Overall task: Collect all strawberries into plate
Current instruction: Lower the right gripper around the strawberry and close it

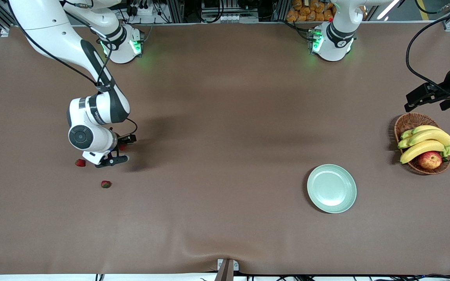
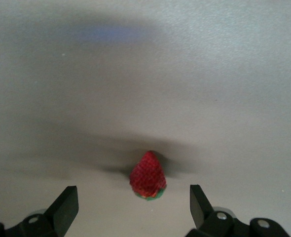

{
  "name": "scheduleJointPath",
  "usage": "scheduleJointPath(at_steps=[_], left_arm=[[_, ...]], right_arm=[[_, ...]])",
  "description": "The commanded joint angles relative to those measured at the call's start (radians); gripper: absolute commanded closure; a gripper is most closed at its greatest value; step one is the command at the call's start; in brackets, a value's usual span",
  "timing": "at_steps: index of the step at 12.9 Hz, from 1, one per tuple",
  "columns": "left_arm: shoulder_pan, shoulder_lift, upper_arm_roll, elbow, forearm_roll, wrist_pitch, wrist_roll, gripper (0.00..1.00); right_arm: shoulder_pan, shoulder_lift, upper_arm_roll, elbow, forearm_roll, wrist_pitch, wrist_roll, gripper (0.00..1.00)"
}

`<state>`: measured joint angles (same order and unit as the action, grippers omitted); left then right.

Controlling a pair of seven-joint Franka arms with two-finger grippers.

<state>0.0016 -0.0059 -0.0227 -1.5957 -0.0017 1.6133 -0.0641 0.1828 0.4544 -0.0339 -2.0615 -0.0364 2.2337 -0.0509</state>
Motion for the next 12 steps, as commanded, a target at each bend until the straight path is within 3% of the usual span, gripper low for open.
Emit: scheduleJointPath(at_steps=[1,12], left_arm=[[0.009,0.007,0.0,0.017,-0.026,-0.016,0.009,0.0],[0.009,0.014,0.004,0.013,-0.026,-0.016,0.029,0.0]], right_arm=[[-0.029,0.006,0.009,-0.009,-0.02,0.033,-0.007,0.0],[-0.028,0.032,0.009,-0.009,-0.02,0.06,0.002,0.0]])
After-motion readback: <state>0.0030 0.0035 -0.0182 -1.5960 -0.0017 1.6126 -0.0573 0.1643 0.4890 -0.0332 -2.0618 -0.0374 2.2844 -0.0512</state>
